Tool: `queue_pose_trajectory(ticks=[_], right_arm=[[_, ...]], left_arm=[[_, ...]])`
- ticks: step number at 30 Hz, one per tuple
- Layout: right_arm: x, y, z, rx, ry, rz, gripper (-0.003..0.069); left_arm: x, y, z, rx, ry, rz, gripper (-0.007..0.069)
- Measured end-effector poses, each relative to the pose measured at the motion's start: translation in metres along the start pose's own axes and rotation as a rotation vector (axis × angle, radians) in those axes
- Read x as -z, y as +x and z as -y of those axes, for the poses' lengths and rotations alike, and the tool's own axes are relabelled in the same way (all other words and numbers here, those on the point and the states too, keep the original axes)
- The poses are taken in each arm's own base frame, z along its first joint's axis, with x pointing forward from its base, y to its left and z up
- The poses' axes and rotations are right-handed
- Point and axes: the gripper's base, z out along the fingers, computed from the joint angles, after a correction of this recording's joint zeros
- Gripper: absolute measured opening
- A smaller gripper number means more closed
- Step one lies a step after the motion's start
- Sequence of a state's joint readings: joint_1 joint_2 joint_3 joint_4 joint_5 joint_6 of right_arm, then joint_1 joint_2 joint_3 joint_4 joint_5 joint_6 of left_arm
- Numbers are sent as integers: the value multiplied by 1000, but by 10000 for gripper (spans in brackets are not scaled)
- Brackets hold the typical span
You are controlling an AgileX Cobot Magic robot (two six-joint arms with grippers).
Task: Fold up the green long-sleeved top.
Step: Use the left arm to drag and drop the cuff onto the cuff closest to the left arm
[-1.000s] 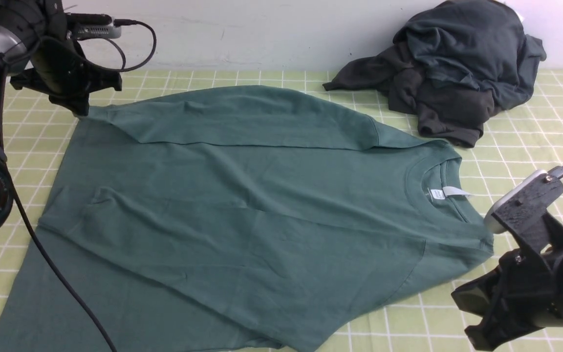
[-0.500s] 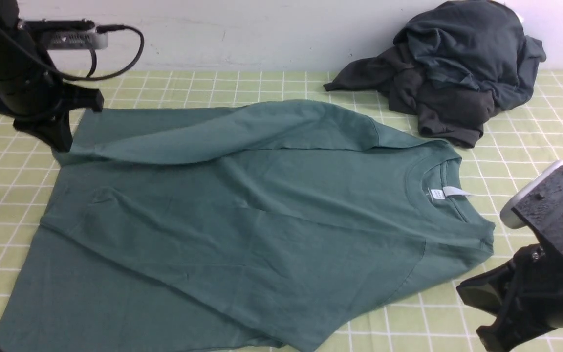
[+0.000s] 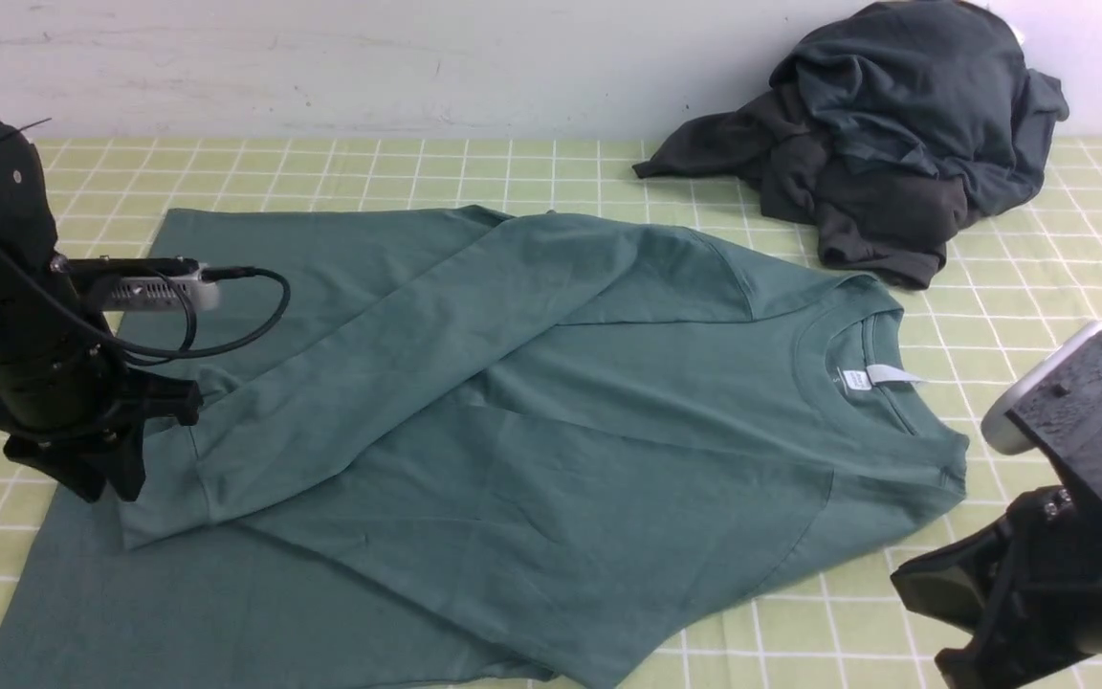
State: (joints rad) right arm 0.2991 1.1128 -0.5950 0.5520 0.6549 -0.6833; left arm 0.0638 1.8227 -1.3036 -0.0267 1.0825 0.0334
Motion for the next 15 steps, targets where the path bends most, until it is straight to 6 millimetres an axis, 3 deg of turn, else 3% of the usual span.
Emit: queue_pose_trajectory(ticks=[5, 8, 12, 15], right_arm=[[0, 0, 0, -36, -2, 4, -10], [-2, -1, 1, -54, 4, 6, -8], [-10, -5, 4, -117, 0, -16, -2], [-22, -30, 13, -173, -10, -44, 15]], left_arm=[[9, -4, 0, 0, -3, 89, 350], [6, -8, 0, 5, -4, 142, 365], [-11, -18, -1, 34, -4, 188, 367], [-27, -21, -2, 74, -4, 161, 367]])
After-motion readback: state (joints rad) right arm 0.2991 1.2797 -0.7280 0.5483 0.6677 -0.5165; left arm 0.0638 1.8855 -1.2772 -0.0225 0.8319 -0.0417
